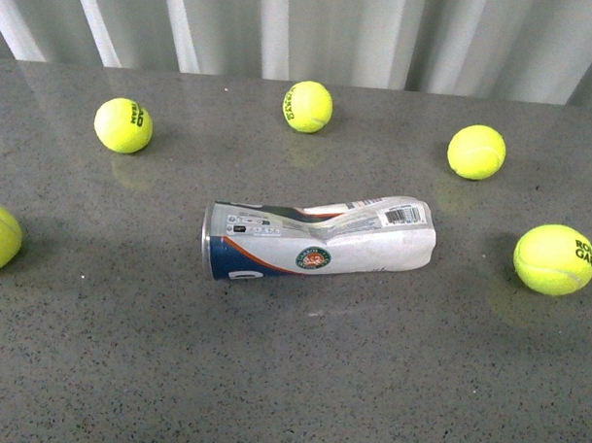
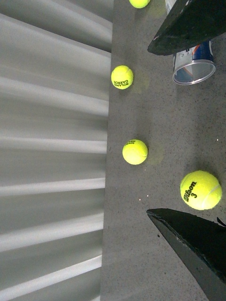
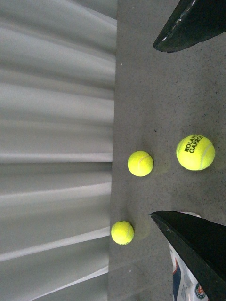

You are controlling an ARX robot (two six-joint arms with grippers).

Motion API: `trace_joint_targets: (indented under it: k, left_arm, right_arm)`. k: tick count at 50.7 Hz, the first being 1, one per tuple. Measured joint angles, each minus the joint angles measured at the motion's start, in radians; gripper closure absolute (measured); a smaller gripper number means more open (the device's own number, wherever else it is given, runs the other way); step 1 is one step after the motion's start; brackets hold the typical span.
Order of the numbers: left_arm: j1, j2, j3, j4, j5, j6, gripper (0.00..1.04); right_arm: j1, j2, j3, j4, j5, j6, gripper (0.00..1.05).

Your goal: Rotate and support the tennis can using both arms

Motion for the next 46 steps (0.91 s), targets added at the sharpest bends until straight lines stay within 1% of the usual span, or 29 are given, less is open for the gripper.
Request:
trace_joint_targets:
  k: [3, 24, 25, 26, 27, 29, 30, 33, 35, 37, 40, 41, 46]
  left_arm:
    - [0.0, 0.0, 0.0, 0.0, 0.0, 0.0, 0.07]
    - [0.0, 0.0, 0.0, 0.0, -0.001, -0.001, 0.07]
    - [-0.006, 0.016, 0.007, -0.022, -0.025, -0.016, 0.07]
    - [-0.011, 0.041, 0.027, -0.077, -0.064, -0.051, 0.07]
    - [-0.012, 0.059, 0.04, -0.109, -0.079, -0.068, 0.07]
    - [-0.002, 0.165, 0.096, -0.208, -0.083, -0.159, 0.07]
    - [0.005, 0.197, 0.109, -0.218, -0.081, -0.168, 0.07]
    - [0.051, 0.354, 0.163, -0.194, -0.032, -0.222, 0.07]
    - [0.102, 0.475, 0.212, -0.139, 0.051, -0.251, 0.07]
    - [0.139, 0.564, 0.256, -0.102, 0.11, -0.258, 0.07]
    - [0.206, 0.769, 0.372, -0.008, 0.268, -0.249, 0.07]
    - [0.224, 0.848, 0.423, 0.002, 0.324, -0.243, 0.07]
    - [0.265, 1.155, 0.595, -0.003, 0.505, -0.23, 0.07]
  right_arm:
    - [0.0, 0.0, 0.0, 0.0, 0.0, 0.0, 0.08]
    - [0.0, 0.0, 0.0, 0.0, 0.0, 0.0, 0.07]
    - [0.0, 0.0, 0.0, 0.0, 0.0, 0.0, 0.07]
    - [0.0, 0.0, 0.0, 0.0, 0.0, 0.0, 0.07]
    - [0.0, 0.0, 0.0, 0.0, 0.0, 0.0, 0.07]
    - [0.0, 0.0, 0.0, 0.0, 0.0, 0.0, 0.07]
    - [0.0, 0.0, 0.0, 0.0, 0.0, 0.0, 0.07]
    - [0.0, -0.002, 0.0, 0.0, -0.001, 0.0, 0.07]
    - [0.0, -0.002, 0.0, 0.0, 0.0, 0.0, 0.07]
    - [0.0, -0.001, 0.0, 0.0, 0.0, 0.0, 0.07]
    - [0.0, -0.001, 0.0, 0.0, 0.0, 0.0, 0.07]
    - [0.0, -0.002, 0.0, 0.0, 0.0, 0.0, 0.07]
    - [0.0, -0.002, 0.0, 0.0, 0.0, 0.0, 0.07]
